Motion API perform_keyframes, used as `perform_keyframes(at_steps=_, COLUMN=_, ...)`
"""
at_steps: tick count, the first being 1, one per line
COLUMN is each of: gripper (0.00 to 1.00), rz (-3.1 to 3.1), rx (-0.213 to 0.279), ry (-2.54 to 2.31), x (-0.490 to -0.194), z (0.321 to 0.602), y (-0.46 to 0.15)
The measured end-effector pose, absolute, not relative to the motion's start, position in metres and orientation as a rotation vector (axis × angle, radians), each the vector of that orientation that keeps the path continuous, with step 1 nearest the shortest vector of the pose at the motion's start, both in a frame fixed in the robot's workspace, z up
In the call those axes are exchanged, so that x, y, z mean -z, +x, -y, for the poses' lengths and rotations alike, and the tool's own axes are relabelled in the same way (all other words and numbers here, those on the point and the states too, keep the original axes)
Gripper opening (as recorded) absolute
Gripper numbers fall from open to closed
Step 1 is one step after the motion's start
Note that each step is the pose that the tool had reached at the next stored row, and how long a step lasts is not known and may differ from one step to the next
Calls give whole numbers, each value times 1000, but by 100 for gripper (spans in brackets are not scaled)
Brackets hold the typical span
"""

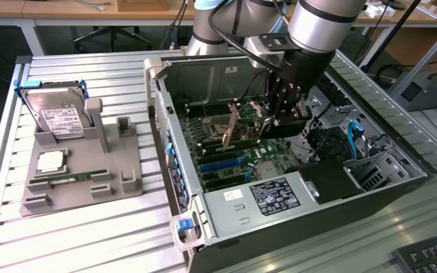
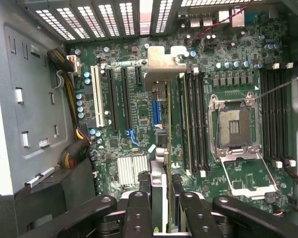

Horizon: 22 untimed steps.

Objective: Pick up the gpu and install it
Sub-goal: 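Insert the gpu into the slot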

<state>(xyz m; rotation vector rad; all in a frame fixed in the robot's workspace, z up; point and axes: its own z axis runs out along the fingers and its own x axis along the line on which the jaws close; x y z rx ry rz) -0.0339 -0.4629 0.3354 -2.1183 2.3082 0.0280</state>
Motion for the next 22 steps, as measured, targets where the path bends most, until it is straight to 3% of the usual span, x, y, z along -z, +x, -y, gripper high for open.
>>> perform_keyframes(at_steps=22, gripper=27, rz=-2308, rx=-28, ry=-2118, x=-332, z=465, y=-41)
